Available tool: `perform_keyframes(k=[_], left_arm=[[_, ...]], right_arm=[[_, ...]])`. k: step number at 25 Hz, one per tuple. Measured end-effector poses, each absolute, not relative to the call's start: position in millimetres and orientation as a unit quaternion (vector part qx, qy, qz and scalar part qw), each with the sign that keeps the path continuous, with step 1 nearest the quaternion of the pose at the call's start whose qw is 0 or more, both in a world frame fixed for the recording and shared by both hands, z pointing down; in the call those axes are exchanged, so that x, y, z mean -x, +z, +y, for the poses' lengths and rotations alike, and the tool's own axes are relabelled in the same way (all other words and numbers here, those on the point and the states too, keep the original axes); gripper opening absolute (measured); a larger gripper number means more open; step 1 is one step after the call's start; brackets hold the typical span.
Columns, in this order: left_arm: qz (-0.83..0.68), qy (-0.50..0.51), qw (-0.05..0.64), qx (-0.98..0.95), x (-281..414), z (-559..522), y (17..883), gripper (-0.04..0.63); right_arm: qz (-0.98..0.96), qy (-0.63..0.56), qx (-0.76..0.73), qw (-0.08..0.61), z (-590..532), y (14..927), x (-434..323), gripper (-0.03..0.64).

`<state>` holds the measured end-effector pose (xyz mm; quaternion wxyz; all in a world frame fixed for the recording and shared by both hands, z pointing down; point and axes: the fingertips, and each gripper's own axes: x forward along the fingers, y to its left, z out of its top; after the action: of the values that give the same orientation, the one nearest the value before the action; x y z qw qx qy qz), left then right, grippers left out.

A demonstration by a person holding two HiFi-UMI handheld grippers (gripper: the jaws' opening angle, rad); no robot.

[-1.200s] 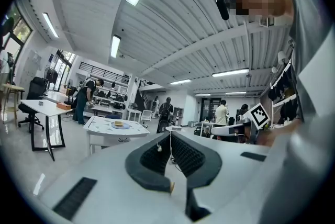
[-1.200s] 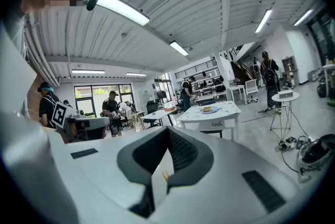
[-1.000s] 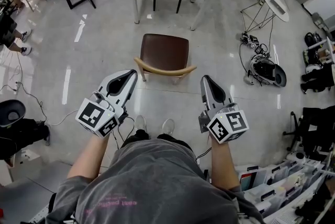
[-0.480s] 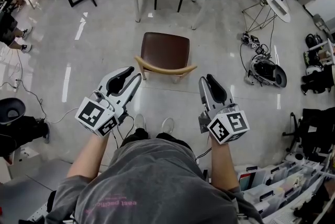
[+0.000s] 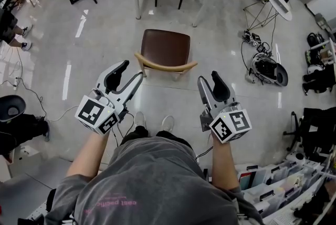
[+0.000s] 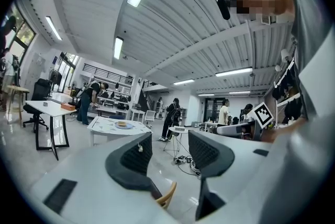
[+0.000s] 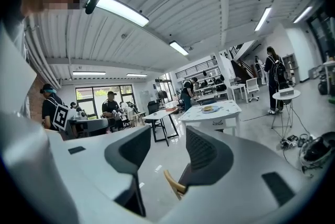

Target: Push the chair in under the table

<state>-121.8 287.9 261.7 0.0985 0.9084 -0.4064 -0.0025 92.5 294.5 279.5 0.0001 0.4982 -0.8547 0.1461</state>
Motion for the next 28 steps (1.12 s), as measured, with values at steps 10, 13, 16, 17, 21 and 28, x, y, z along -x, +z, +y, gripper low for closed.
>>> perform_keyframes(k=[10, 13, 16, 17, 21, 28], left_arm=[[-0.417, 0.002, 0.101, -0.903, 115.9, 287.2, 262.4, 0.249], [-0.421, 0.004, 0.105, -0.901, 112.0, 286.9, 267.2, 0.266], [-0.428, 0.007, 0.107, -0.897, 104.0, 286.2, 269.7, 0.273], [-0.429, 0.009, 0.108, -0.897, 100.1, 286.5, 270.5, 0.273], [-0.439, 0.016, 0.112, -0.891, 84.5, 288.9, 277.7, 0.273], [-0.455, 0.017, 0.113, -0.883, 61.7, 291.9, 285.4, 0.273]], right_arm=[[-0.854, 0.143, -0.499, -0.004, 292.2, 276.7, -104.1, 0.24], [-0.855, 0.144, -0.498, 0.001, 292.1, 279.6, -108.9, 0.249], [-0.856, 0.148, -0.496, 0.002, 290.6, 284.1, -117.8, 0.249], [-0.856, 0.15, -0.495, 0.002, 290.4, 286.2, -121.8, 0.249], [-0.858, 0.161, -0.488, 0.002, 289.6, 296.7, -139.2, 0.249], [-0.865, 0.158, -0.476, 0.003, 284.9, 303.9, -165.7, 0.249]])
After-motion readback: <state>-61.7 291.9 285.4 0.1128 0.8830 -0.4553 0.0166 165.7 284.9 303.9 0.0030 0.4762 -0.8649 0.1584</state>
